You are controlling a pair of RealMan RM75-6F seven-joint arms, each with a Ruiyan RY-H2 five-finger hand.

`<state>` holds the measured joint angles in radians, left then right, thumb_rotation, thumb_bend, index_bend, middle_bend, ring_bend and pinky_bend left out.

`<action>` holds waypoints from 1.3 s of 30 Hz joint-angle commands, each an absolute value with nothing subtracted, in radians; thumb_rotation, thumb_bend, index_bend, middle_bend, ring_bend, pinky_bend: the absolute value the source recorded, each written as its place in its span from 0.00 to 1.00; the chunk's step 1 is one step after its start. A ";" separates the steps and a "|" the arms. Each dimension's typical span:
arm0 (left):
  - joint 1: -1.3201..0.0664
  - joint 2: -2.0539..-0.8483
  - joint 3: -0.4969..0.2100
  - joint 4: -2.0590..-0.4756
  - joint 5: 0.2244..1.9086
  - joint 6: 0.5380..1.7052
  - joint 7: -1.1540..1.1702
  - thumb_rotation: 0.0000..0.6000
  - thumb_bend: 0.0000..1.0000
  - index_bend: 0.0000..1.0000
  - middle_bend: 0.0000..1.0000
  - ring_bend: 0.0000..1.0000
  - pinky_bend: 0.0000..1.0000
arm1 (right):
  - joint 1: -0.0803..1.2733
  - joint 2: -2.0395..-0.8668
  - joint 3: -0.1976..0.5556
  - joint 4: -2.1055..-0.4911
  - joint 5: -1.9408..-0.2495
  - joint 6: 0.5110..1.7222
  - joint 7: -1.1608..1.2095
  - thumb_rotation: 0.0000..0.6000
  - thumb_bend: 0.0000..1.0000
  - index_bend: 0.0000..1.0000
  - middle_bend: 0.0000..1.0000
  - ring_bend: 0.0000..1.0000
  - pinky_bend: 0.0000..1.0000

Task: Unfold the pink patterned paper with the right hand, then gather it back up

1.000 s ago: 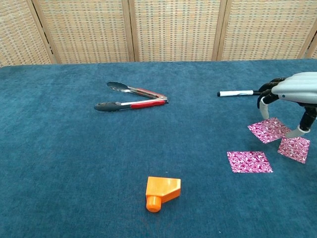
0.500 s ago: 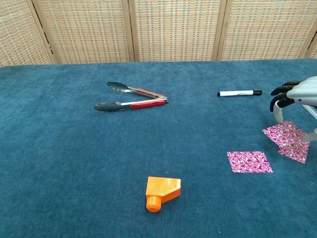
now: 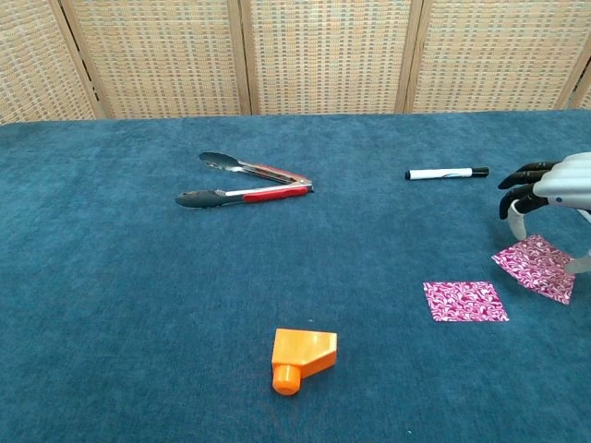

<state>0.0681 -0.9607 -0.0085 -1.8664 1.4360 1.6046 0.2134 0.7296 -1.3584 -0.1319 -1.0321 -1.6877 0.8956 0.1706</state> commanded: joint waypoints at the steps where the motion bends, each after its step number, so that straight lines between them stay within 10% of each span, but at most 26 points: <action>1: 0.071 -0.962 -0.008 -1.867 1.437 1.608 0.214 1.00 0.13 0.02 0.00 0.00 0.00 | 0.740 -1.372 -0.146 -1.001 -1.715 0.908 0.196 1.00 0.31 0.54 0.23 0.00 0.00; 39: 0.083 -0.970 -0.008 -1.875 1.437 1.613 0.234 1.00 0.12 0.02 0.00 0.00 0.00 | 0.741 -1.415 -0.212 -0.821 -1.773 0.930 0.295 1.00 0.17 0.36 0.18 0.00 0.00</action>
